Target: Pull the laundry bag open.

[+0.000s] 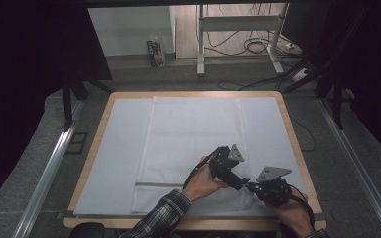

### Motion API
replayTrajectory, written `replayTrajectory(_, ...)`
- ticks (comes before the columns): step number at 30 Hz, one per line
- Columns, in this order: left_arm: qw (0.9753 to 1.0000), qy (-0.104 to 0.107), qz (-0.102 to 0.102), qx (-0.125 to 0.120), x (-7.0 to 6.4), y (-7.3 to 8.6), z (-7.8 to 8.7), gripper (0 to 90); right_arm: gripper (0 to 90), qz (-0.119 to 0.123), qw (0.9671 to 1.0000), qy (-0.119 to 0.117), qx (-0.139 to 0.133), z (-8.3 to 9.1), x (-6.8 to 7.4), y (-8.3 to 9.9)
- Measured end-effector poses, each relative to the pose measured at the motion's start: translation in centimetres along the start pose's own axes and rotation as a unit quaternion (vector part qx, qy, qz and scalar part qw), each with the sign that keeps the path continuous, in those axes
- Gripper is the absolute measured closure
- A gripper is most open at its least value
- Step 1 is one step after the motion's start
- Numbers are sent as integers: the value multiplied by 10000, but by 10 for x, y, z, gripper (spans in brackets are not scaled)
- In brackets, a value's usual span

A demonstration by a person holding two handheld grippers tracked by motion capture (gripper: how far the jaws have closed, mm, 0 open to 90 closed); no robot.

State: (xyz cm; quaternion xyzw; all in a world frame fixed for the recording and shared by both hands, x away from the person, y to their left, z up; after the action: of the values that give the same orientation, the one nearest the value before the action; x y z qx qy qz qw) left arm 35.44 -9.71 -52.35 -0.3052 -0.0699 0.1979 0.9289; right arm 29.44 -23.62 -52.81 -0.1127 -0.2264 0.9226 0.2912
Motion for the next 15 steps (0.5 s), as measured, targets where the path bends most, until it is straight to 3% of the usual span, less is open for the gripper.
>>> replayTrajectory(4,10000,31,52,-18,-2,-2,-4,41,849,34,10000,14,9,0,0,0)
replayTrajectory(7,9999,-142,80,-3,-2,-3,-7,41,850,37,10000,41,31,0,0,0)
replayTrajectory(9,9996,-268,57,33,3,-1,-4,53,851,26,10000,49,54,0,0,0)
replayTrajectory(11,9995,-282,146,10,8,0,0,54,851,41,9999,79,70,-1,0,0)
replayTrajectory(15,9996,-268,94,85,10,4,5,58,851,32,10000,75,14,0,-1,0)
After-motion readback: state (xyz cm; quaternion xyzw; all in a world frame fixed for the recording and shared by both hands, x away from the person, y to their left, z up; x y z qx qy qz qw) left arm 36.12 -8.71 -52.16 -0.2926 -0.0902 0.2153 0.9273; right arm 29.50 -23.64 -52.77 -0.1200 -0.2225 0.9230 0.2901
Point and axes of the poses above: each handheld gripper's, and its own axes: z roughly backward along the jaws, y roughly out of its underside, x roughly to its left, the point moved 4 cm from there along -z, roughly forward along the jaws, and after that the axes turned 11 degrees about x, right-handed, at the moved point
